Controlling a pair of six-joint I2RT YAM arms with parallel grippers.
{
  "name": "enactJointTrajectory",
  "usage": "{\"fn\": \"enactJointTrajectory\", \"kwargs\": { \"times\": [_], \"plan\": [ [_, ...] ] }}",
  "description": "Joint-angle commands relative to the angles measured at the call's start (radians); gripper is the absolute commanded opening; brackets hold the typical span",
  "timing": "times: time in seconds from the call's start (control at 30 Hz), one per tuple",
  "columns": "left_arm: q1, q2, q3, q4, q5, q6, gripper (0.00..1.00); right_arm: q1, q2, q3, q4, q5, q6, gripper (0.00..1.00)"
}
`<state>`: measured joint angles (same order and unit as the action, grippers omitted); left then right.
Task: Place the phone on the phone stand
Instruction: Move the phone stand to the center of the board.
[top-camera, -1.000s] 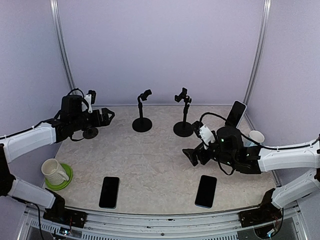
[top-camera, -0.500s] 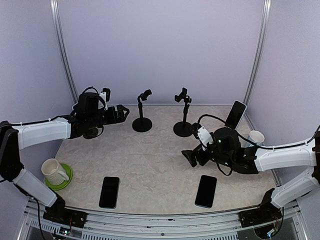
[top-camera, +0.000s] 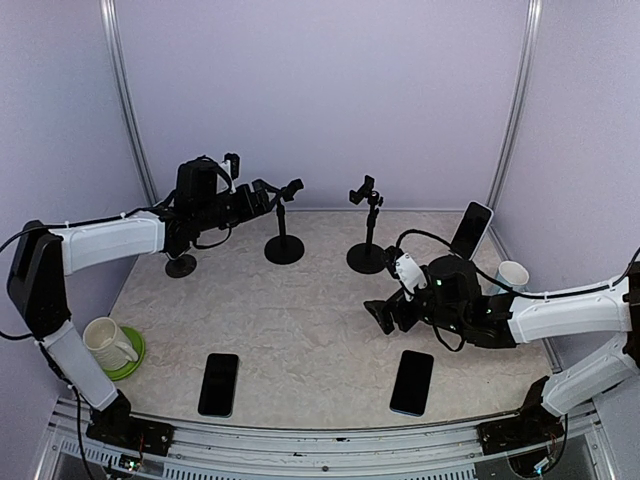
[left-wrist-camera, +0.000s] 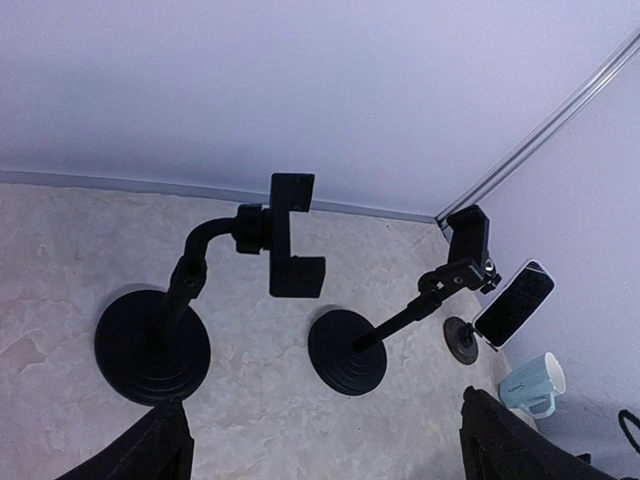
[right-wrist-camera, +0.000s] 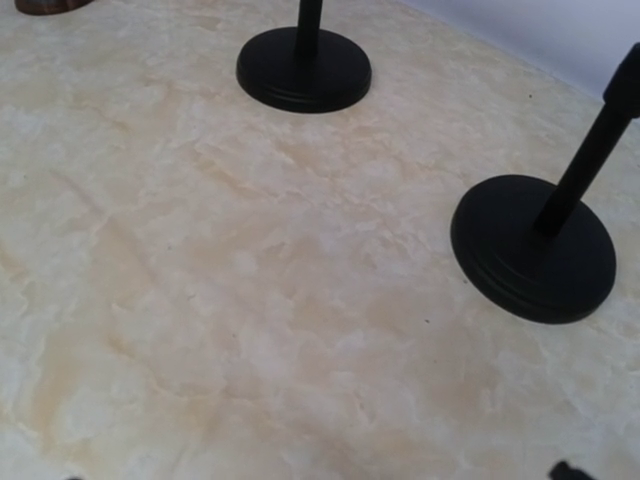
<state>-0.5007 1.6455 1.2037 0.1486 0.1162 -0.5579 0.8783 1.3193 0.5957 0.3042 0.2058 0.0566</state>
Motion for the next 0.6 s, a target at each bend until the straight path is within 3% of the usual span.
{"fn": "enactJointTrajectory", "kwargs": {
  "times": [0.0,0.57],
  "plan": [
    [-0.014,0.064,0.091,0.001,0.036,-0.064,0.89,-0.011,0.003,-0.006,0.012,0.005,0.014,1.00],
    [-0.015,0.286,0.349,-0.108,-0.044,-0.066,0.69,-0.010,-0.026,-0.012,0.007,-0.010,0.019,1.00]
  ]
}}
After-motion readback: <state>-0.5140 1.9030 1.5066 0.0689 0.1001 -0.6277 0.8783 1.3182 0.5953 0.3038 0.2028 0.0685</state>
